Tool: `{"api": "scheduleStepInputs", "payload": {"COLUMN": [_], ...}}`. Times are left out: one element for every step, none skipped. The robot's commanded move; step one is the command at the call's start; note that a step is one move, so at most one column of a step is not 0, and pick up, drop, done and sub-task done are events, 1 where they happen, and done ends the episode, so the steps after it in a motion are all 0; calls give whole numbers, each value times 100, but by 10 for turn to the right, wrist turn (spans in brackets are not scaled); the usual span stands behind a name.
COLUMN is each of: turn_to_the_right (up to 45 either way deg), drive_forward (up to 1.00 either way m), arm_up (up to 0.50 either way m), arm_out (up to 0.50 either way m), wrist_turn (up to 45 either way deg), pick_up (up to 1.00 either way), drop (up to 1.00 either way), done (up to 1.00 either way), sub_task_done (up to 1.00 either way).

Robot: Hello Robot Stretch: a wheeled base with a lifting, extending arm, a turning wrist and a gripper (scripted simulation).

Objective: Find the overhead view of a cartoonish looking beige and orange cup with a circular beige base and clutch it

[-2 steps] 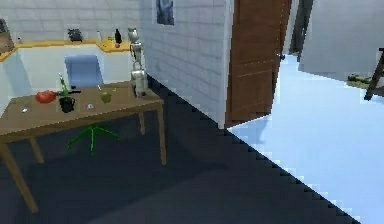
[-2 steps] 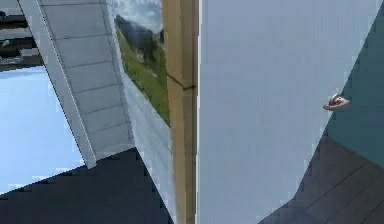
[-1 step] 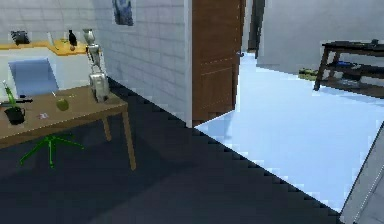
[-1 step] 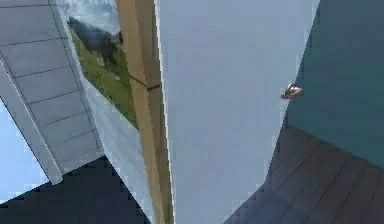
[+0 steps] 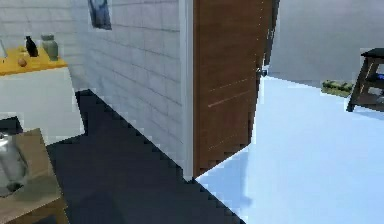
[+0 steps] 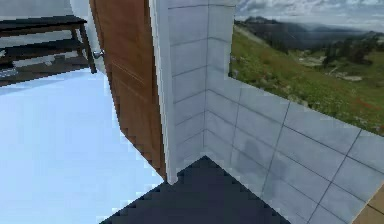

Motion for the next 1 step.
{"api": "scheduleStepInputs", "payload": {"turn_to_the_right": [0], "drive_forward": [40], "arm_up": [0], "arm_out": [0], "wrist_turn": [0], "pick_up": [0], "drop": [0], "done": [0], "sub_task_done": [0]}}
